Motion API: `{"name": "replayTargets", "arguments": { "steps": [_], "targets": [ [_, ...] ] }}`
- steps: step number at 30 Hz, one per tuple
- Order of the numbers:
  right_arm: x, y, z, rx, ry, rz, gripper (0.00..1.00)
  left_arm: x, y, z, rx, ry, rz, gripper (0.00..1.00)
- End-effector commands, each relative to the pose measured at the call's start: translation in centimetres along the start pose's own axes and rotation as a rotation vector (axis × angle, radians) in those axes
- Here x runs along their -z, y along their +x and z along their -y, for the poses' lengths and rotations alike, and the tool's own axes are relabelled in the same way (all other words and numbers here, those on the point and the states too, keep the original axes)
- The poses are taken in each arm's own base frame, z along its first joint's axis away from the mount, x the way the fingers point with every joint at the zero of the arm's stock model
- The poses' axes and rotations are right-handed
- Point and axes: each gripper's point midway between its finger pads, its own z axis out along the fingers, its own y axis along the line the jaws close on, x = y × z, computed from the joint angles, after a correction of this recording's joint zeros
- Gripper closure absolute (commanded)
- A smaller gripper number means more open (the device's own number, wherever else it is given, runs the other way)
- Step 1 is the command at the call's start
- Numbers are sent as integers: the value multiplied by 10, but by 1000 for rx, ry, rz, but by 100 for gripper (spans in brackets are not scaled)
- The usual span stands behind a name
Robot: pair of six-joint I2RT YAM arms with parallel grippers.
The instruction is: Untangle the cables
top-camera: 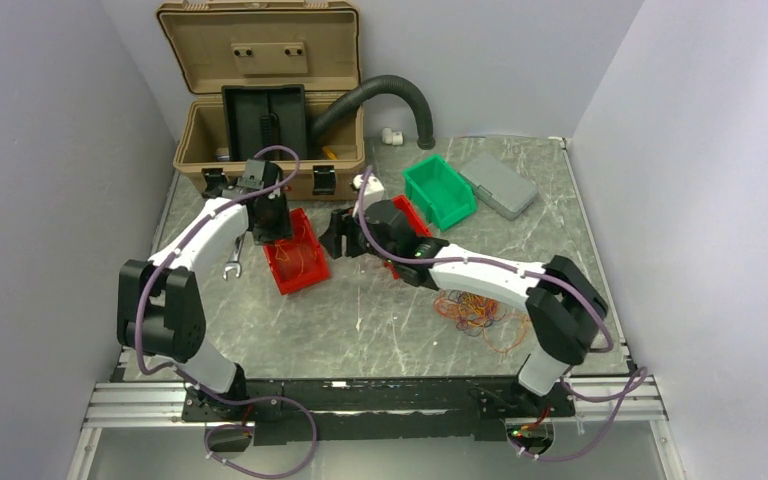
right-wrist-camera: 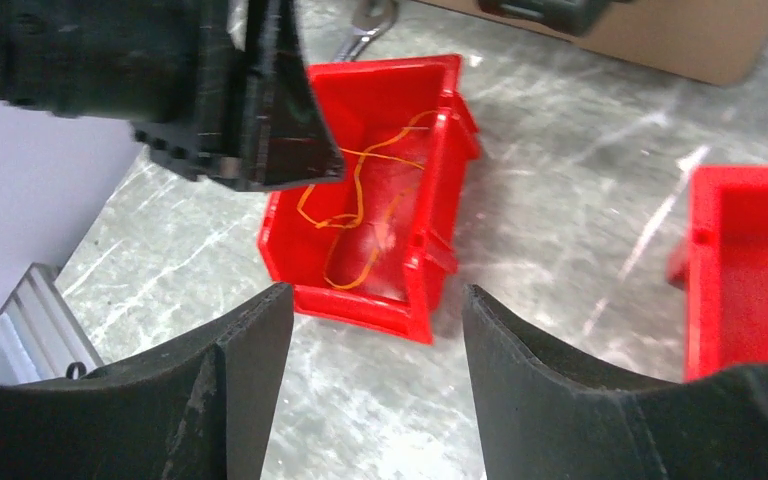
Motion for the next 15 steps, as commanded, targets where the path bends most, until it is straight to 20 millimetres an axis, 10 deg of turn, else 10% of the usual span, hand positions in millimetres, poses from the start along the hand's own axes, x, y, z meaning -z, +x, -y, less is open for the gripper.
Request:
{"name": "replayTargets", "arguments": {
  "steps": [1, 8, 15],
  "targets": [
    [33, -18, 22, -59, 65, 48, 34, 47, -17, 21, -39, 49, 123, 51],
    [101, -5, 89, -138, 225, 27, 33, 70, 2, 92, -110, 238, 217, 42],
    [174, 7, 144, -152, 416, 44, 33, 33, 13, 125, -89, 319, 132, 46]
  ]
}}
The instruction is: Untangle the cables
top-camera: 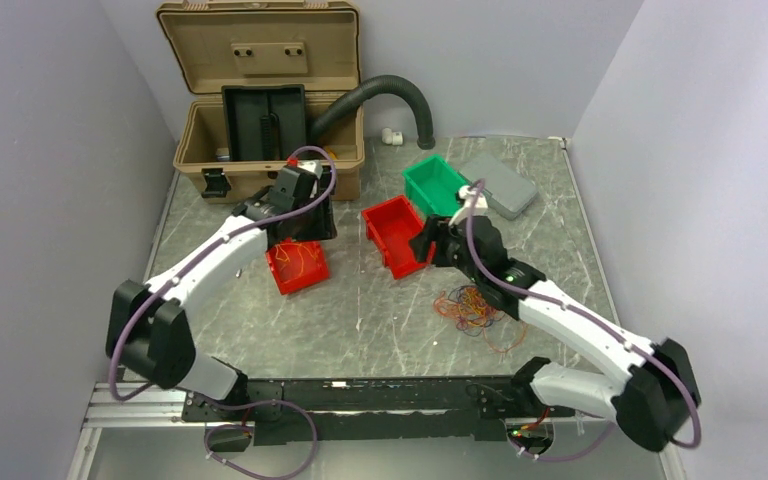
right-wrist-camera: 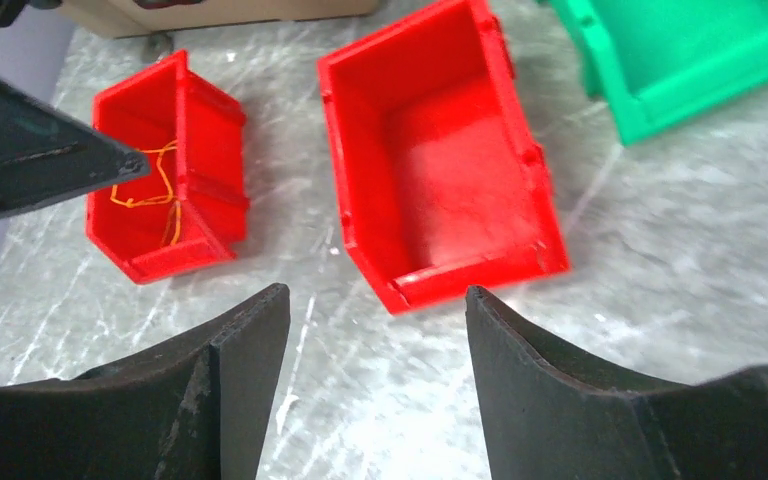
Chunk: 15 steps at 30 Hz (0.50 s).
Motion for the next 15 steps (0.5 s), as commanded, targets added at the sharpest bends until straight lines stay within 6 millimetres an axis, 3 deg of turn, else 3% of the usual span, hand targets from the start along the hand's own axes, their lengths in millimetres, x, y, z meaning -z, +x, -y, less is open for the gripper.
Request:
{"name": "replayTargets", "arguments": {
  "steps": [1, 7, 11, 15],
  "targets": [
    [31, 7, 38, 7, 137, -12, 32, -33, 3, 16, 53, 61, -33, 46],
    [56, 38, 117, -79, 463, -128, 30, -60, 12, 3, 43, -4, -88, 45],
    [61, 60, 139, -142, 546, -201, 29, -71, 32, -13, 72, -42, -135, 46],
    [67, 75, 150, -202, 612, -241, 25, -71, 49, -45, 123, -129, -146, 45]
  ]
}}
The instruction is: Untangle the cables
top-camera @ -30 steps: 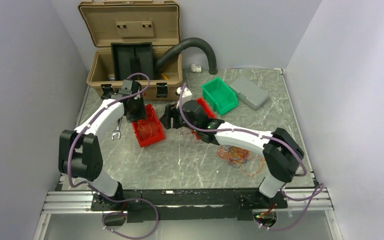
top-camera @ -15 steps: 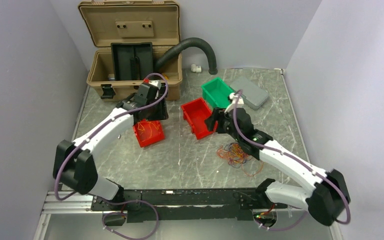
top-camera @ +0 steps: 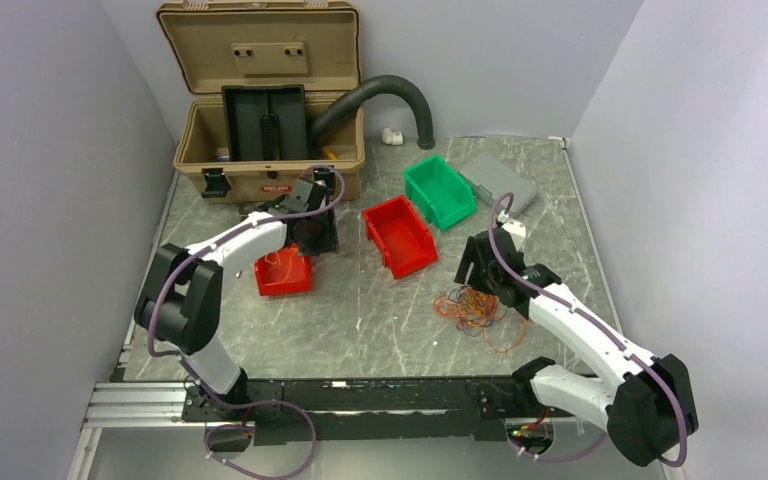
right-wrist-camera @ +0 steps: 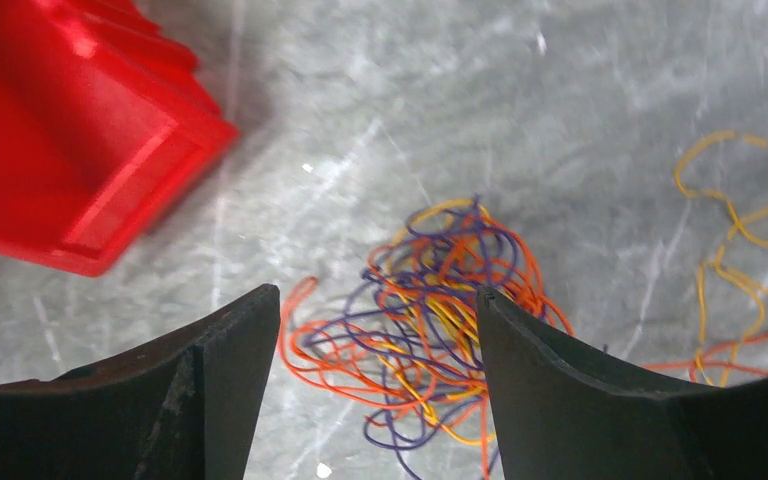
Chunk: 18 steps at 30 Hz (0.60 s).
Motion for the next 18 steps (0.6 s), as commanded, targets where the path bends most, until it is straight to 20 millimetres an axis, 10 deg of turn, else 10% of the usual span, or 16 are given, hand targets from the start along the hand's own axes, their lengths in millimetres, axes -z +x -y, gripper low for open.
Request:
{"name": "replayTargets", "arguments": {
  "steps": [1, 11, 18],
  "targets": [
    [0, 20, 27, -73, 121, -71, 25, -1, 7, -34, 89, -66, 13, 46],
    [3, 42, 41, -138, 105, -107, 35, 42, 5, -3, -26, 79, 126, 43],
    [12, 31, 22, -117, 3, -93, 99, 68, 4, 20, -114, 139, 163, 41]
  ]
}}
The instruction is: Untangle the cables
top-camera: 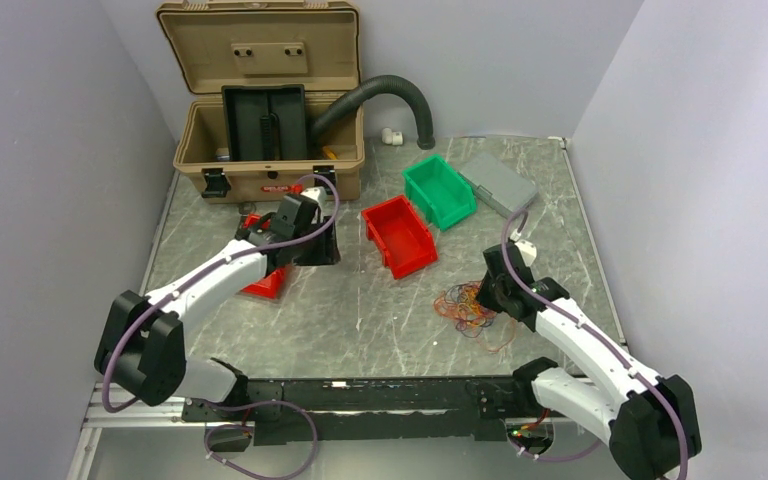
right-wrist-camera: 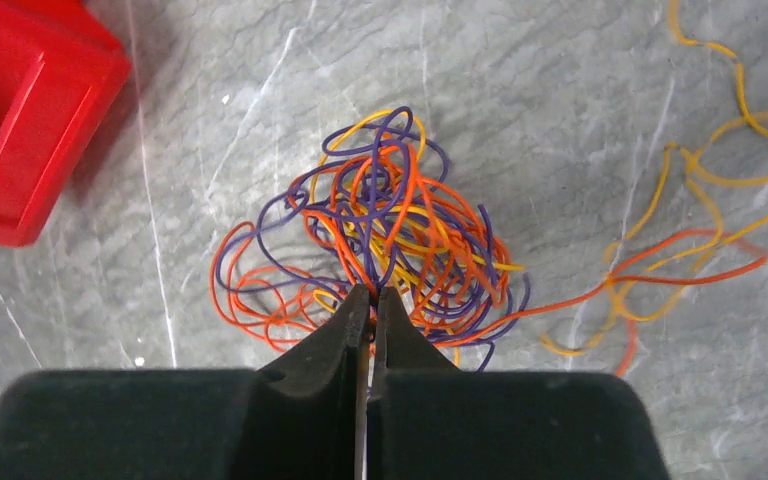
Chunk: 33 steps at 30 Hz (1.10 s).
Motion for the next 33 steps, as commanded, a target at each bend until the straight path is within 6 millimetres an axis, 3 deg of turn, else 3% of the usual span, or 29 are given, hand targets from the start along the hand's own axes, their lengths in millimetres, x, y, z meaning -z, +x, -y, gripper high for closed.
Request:
{"name": "replayTargets", "arguments": {
  "steps": [1, 8, 11, 13, 18, 23, 33],
  "targets": [
    [17, -15, -19, 13, -92, 31, 100, 18, -21, 8, -38, 12, 65, 41],
    [36, -28, -37, 56, -188, 59, 100, 33, -31, -53, 2, -267, 104, 38],
    [41, -31, -45, 56, -220, 59, 100, 36, -37, -79, 63, -374, 140, 28],
    [46, -33, -47, 60, -231, 60, 100, 34, -40, -90, 92, -400, 159, 27],
    [55, -40, -44, 95, -223, 86, 100, 33, -47, -105, 100, -473, 180, 27],
    [59, -45, -44, 108, -219, 98, 100, 17, -42, -112, 112, -447, 119, 30],
    [61, -42, -44, 93, -238, 104, 100, -7, -47, -111, 121, -416, 59, 49]
  ]
}}
